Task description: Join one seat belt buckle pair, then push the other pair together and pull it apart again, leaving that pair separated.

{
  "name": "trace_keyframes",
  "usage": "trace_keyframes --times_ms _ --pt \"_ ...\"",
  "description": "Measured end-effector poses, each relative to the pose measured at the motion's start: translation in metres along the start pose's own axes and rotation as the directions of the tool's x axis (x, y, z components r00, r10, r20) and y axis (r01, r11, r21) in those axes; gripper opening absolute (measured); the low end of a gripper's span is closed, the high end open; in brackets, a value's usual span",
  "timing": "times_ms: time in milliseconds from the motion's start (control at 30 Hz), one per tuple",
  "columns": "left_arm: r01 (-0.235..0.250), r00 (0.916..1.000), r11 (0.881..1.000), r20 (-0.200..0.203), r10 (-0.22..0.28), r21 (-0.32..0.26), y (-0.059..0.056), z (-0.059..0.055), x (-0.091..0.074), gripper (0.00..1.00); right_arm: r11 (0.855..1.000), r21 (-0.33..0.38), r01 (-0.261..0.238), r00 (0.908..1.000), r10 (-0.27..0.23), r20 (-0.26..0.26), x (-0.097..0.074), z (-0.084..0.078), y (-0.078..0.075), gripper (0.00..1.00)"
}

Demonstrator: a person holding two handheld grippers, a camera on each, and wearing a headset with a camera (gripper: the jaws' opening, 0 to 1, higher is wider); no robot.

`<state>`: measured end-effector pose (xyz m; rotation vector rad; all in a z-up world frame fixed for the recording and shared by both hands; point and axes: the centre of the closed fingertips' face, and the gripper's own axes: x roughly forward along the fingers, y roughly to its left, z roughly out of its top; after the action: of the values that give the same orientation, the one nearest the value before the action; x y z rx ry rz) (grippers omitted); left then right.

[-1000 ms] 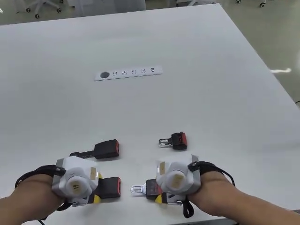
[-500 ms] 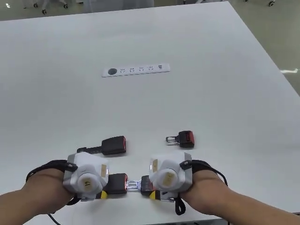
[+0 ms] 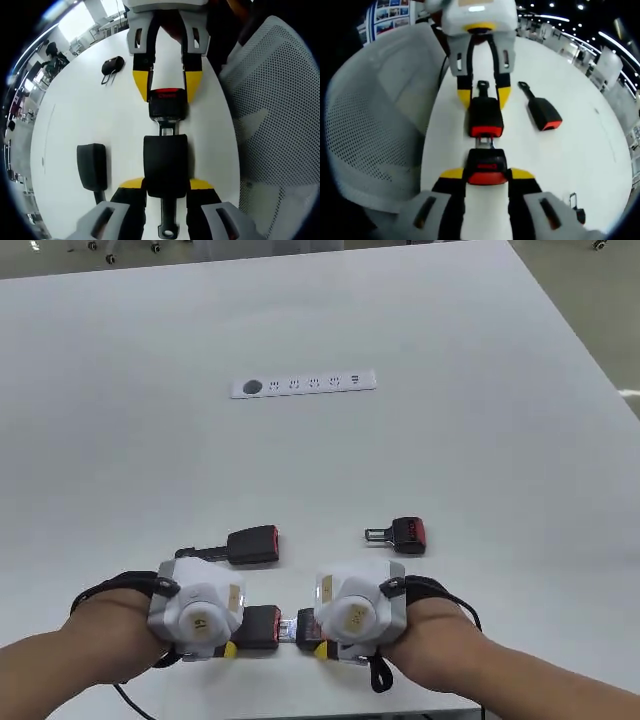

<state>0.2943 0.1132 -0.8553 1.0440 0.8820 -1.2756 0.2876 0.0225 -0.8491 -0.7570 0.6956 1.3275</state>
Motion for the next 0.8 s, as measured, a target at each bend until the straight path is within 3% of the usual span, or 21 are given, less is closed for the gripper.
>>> trace_keyframes --times_ms 167,367,567,800 --pt "0.005 0.9998 1.000 0.017 -0.005 -0.020 0.000 0.000 0.001 0.31 1.000 0.014 -0.003 0.9993 0.002 0.037 0.000 0.000 -0.001 0.30" --pt "0.016 0.9999 1.000 -0.004 -0.016 -0.014 0.000 0.001 0.001 0.30 1.000 -0.008 -0.009 0.9994 0.010 0.033 0.002 0.003 -0.002 0.29" --pt "-0.005 1.0000 0.999 0.003 0.005 -0.044 0.001 0.001 0.001 0.30 1.000 -0.010 -0.019 0.9992 0.019 0.034 0.005 0.009 -0.003 0.28" --pt "-0.007 1.0000 0.999 -0.007 0.007 -0.036 0.000 0.000 0.001 0.30 1.000 -0.016 -0.024 0.9991 0.024 0.034 0.009 0.014 -0.003 0.28"
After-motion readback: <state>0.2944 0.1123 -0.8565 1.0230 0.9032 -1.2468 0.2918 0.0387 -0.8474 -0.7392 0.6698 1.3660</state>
